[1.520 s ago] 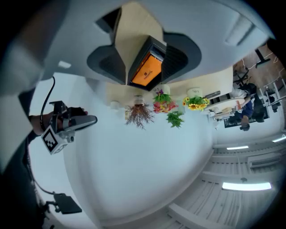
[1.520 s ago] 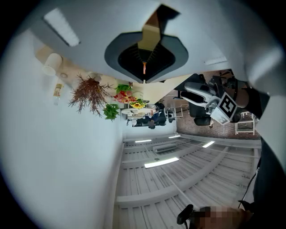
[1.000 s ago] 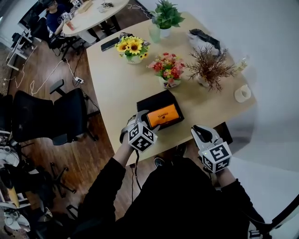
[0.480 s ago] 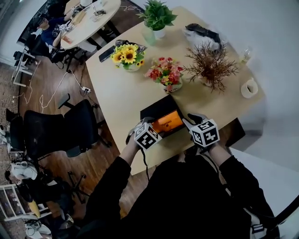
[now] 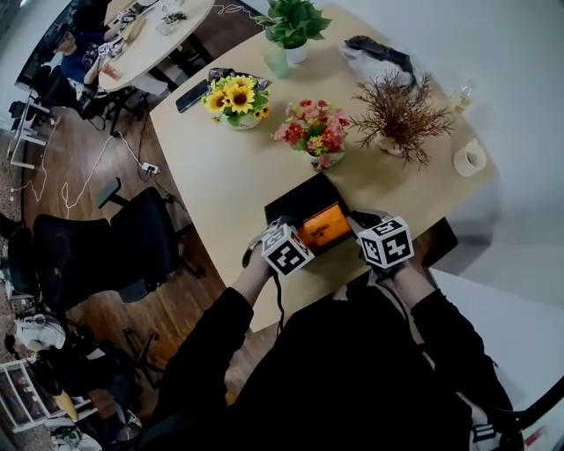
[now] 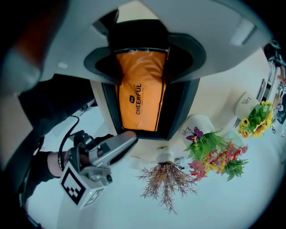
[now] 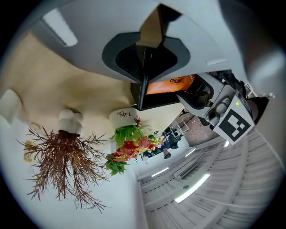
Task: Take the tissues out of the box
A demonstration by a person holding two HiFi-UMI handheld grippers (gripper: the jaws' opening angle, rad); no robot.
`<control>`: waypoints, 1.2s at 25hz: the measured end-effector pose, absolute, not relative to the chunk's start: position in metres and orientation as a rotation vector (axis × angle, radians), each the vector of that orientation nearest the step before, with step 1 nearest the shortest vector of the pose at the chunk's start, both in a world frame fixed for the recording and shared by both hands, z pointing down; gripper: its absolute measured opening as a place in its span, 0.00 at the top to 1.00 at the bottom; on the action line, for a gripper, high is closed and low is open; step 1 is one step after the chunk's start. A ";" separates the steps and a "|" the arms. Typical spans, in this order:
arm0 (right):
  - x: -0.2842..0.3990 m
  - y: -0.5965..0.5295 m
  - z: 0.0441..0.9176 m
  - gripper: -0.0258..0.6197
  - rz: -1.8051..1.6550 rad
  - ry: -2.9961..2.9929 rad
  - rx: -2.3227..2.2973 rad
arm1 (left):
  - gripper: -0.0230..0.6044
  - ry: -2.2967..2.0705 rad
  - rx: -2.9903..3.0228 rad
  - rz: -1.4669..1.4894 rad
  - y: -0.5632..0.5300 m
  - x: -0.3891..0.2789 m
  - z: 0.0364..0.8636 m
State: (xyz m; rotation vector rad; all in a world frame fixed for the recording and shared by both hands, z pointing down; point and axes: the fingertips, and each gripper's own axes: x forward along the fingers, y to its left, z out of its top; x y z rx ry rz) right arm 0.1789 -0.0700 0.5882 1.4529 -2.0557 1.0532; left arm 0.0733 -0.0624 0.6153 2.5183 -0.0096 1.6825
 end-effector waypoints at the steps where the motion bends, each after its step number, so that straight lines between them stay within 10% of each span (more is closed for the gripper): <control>1: 0.179 -0.070 0.589 0.89 1.064 -2.054 1.454 | 0.50 -0.008 2.510 1.693 -0.063 0.074 0.616; 15: 0.180 -0.070 0.590 0.88 1.115 -2.074 1.505 | 0.73 -0.061 2.456 1.672 -0.060 0.069 0.607; 30: 0.181 -0.069 0.588 0.88 1.128 -2.110 1.488 | 0.75 -0.177 2.492 1.619 -0.065 0.057 0.584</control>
